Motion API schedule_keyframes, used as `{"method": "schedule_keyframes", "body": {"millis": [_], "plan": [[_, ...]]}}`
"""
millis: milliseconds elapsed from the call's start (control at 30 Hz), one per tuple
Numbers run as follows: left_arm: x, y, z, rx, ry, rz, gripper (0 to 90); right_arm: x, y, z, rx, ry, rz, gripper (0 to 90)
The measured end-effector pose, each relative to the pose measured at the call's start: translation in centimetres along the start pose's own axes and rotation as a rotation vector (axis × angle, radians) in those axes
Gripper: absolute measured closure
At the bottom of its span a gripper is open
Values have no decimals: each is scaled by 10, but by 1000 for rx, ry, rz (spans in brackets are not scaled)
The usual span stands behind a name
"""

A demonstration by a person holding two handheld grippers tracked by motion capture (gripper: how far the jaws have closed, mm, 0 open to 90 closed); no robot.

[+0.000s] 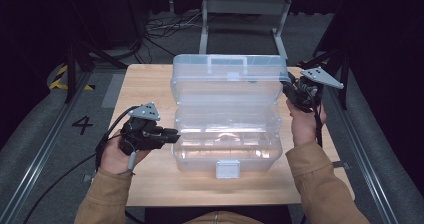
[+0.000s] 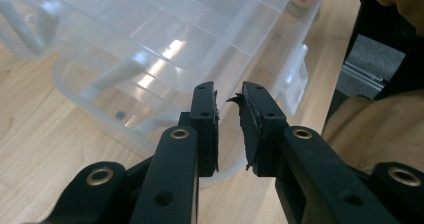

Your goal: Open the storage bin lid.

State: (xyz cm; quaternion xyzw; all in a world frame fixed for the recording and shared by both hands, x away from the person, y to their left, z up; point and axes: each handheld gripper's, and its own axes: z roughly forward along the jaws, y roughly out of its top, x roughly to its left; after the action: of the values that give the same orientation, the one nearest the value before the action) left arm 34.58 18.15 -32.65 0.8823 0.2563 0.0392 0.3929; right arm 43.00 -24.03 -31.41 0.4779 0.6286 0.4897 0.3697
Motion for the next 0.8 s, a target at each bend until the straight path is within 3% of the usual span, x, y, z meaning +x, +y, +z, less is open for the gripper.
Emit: {"method": "schedule_keyframes", "body": {"millis": [200,467,567,800], "plan": [[-5,-4,7,31,-26,9,760,-2,3,4,11,12,7,775],[-9,-9,34,99,-73,37,724,-5,6,8,27,23,7,771],[-10,-10,45,123,-83,67,695,-6,6,8,28,31,7,766],[-10,-11,61,144,-90,89,652,-8,7,10,27,42,8,764]]}}
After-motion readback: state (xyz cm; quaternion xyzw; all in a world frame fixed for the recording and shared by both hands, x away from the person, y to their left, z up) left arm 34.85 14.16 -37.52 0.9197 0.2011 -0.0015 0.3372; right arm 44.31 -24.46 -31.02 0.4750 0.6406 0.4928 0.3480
